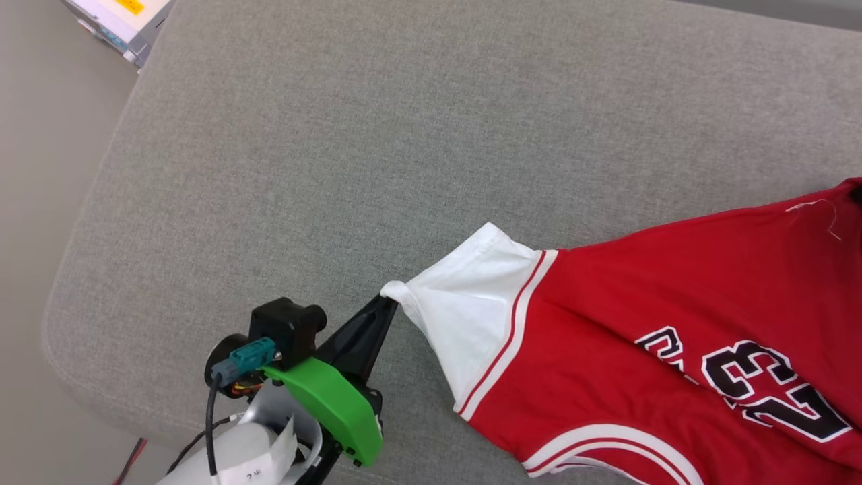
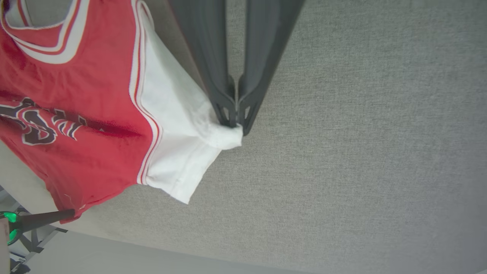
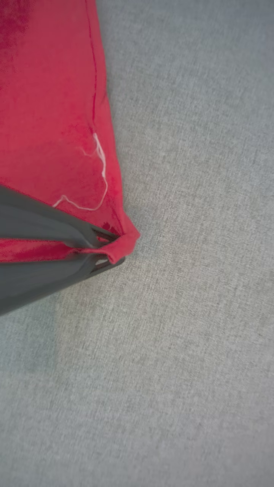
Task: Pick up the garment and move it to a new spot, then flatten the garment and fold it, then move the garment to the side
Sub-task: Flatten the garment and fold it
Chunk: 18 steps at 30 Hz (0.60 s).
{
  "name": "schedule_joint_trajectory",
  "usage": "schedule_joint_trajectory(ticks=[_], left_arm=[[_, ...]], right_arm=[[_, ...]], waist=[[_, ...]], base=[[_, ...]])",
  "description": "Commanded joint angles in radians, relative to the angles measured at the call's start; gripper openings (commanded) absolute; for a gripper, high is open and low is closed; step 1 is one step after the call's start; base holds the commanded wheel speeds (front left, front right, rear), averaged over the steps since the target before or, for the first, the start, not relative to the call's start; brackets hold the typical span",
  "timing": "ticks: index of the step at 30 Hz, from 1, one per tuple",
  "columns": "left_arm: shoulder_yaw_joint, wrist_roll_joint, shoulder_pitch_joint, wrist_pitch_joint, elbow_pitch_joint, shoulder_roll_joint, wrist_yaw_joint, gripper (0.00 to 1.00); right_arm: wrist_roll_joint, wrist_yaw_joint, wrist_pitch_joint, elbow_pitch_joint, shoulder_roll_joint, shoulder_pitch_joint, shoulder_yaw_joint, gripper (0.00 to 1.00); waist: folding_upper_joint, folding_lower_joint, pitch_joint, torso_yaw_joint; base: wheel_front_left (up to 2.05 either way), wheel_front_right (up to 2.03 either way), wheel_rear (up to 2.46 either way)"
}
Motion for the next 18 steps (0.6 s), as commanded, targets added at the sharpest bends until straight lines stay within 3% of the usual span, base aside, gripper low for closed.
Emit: schedule_joint_trajectory(ticks=[1, 18], left_arm=[[0.013, 0.002, -0.021, -0.006, -0.004, 0.015, 0.007, 0.0], [0.191, -0.016, -0.15, -0.023, -0.105, 0.1, 0.063, 0.0]], right_arm=[[0.016, -0.001, -0.028, -0.008, -0.011, -0.005, 0.009, 0.0], [0.117, -0.001, -0.281, -0.162, -0.093, -0.055, 0.111, 0.0]], waist=[[0.012, -0.0001, -0.063, -0.043], [0.012, -0.0001, -0.282, -0.202]], base=[[0.0, 0.0, 0.0], [0.0, 0.0, 0.0]])
